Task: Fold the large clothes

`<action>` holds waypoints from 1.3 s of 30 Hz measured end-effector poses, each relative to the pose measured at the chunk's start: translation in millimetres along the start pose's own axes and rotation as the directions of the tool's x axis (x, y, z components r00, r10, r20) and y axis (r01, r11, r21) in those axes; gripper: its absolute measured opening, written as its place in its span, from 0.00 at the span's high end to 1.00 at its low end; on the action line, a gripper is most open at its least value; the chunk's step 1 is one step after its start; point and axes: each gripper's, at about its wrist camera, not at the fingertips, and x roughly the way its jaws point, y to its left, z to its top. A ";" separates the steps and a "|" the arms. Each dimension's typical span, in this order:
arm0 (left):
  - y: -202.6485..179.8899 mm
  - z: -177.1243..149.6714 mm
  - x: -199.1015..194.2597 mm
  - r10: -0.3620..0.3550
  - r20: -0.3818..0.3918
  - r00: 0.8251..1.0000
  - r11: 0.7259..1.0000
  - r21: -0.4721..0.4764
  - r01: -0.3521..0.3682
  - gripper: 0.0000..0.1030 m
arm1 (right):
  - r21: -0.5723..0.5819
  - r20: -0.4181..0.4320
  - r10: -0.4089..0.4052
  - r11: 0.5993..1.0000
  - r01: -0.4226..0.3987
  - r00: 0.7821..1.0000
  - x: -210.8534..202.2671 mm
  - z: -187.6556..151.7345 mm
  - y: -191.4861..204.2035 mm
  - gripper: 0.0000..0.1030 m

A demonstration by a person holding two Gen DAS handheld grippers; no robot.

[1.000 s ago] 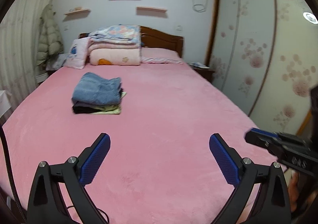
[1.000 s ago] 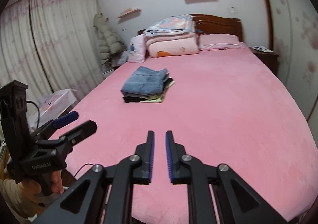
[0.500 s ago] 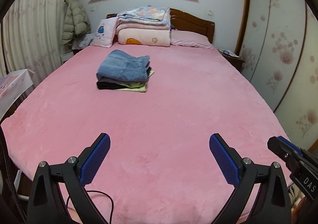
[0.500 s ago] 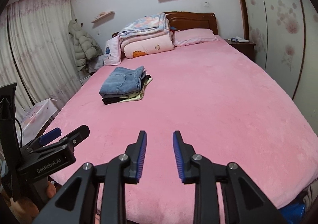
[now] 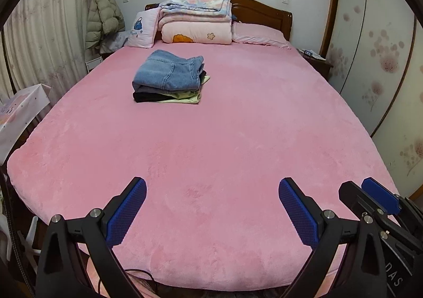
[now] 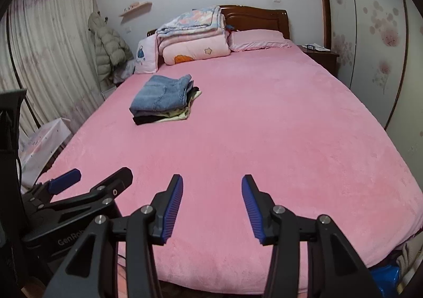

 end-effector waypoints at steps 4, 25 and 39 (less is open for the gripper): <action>-1.5 1.1 0.7 -0.002 -0.007 1.000 1.000 0.004 0.002 0.03 | 0.019 -0.019 -0.002 1.000 0.002 1.000 2.4 0.9 -3.3 0.55; -2.2 -0.3 2.4 0.002 -0.035 0.999 1.000 0.004 -0.002 0.03 | 0.037 -0.031 -0.019 0.999 0.020 0.999 2.1 -2.8 -5.2 0.55; -3.4 -2.2 0.4 0.012 -0.026 1.000 1.000 0.015 -0.012 0.03 | 0.038 -0.031 -0.020 0.999 0.021 0.999 2.0 -2.6 -6.3 0.55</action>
